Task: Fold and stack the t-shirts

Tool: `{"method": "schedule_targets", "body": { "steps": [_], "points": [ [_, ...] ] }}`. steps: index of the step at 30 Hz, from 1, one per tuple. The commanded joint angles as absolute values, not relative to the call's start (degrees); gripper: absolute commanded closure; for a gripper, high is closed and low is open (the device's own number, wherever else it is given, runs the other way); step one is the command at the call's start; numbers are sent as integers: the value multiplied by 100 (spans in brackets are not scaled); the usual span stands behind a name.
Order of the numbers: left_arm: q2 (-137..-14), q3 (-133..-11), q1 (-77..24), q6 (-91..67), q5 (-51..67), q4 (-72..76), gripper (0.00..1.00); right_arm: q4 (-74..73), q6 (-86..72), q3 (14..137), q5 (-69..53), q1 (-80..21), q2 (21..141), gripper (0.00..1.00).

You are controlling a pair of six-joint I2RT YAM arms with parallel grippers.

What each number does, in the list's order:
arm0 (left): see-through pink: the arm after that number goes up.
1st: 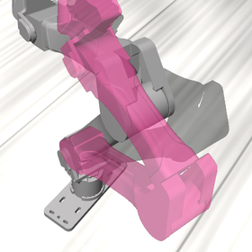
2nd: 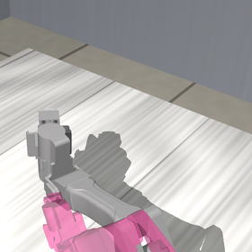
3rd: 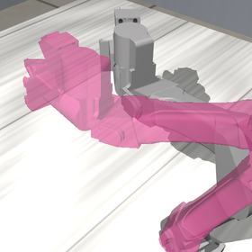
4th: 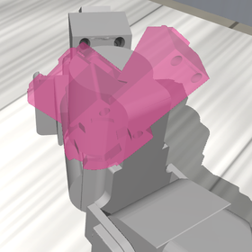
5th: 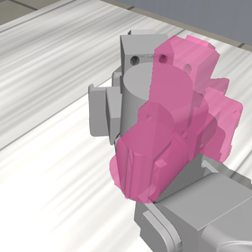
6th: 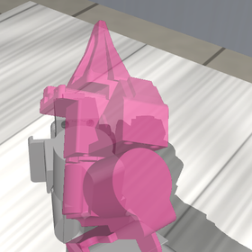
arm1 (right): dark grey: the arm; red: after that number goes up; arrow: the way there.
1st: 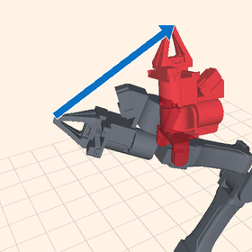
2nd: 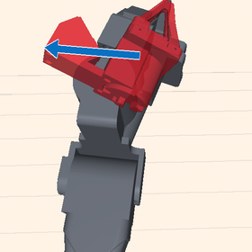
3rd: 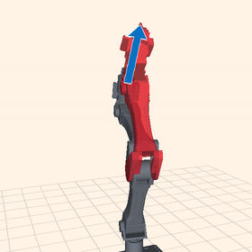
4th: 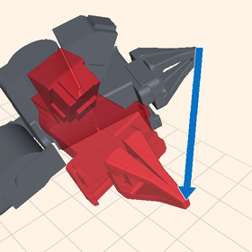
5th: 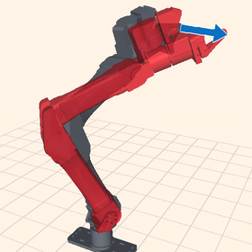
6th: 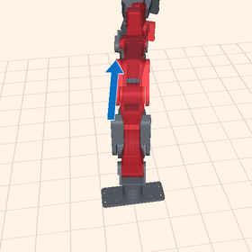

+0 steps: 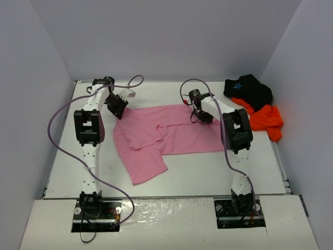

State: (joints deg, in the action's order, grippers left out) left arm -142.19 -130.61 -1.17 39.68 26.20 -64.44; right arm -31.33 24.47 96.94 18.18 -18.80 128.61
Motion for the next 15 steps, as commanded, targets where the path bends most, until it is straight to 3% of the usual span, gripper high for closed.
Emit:
{"method": "schedule_targets", "body": {
  "steps": [1,12,15],
  "points": [
    [-14415,-13453,-53,4067,2198,-6678,82,-3570,2168,10206,1072,-2136,13291,100],
    [-14627,-13661,-35,3954,1943,-6487,83,-3582,2108,10135,1461,-2174,13466,100],
    [-14784,-13923,153,3921,1919,-6563,83,-3586,2067,10084,1646,-2039,13500,92]
  ]
}}
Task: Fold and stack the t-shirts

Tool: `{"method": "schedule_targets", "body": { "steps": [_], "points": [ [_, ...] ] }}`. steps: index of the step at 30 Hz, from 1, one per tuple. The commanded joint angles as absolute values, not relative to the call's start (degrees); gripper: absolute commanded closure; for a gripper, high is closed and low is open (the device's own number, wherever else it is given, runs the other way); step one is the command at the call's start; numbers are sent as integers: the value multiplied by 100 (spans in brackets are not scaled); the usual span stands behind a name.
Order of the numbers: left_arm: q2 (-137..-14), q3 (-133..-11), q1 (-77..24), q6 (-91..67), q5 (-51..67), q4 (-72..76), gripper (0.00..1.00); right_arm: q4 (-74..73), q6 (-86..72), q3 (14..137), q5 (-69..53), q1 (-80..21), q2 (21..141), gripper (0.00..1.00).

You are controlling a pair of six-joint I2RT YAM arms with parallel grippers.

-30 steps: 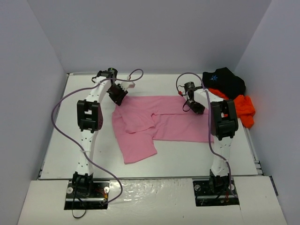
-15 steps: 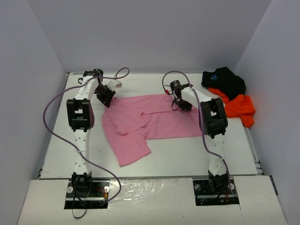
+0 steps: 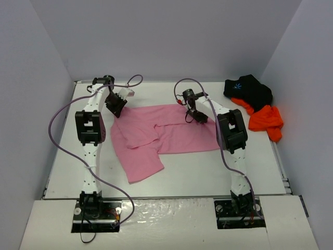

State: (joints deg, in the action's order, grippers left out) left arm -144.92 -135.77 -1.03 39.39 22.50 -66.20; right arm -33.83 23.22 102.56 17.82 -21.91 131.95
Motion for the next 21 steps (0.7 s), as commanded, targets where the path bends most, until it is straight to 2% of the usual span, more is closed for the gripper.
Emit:
{"method": "schedule_targets", "body": {
  "steps": [1,2,12,13,14,17,19,21],
  "points": [
    [-14822,-13996,168,3915,1896,-6575,83,-3586,2060,10031,1742,-1995,13475,84],
    [-14852,-14067,183,3909,1877,-6587,83,-3588,2059,9972,1844,-1950,13449,78],
    [-14965,-14388,331,3788,2021,-6525,84,-3571,2104,10037,1989,-1471,13424,76],
    [-14901,-14292,334,3762,2155,-6452,80,-3528,2101,10095,2015,-1477,13415,69],
    [-14822,-14172,334,3718,2255,-6349,73,-3495,2101,10134,2021,-1482,13400,62],
    [-14284,-13761,299,3330,2360,-5741,57,-3447,2106,10311,2142,-1513,13319,61],
    [-13993,-13622,264,3202,2344,-5542,55,-3417,2094,10463,2239,-1520,13223,60],
    [-13672,-13331,263,3020,2267,-5157,55,-3355,2148,10613,2211,-1522,13074,53]
  ]
}}
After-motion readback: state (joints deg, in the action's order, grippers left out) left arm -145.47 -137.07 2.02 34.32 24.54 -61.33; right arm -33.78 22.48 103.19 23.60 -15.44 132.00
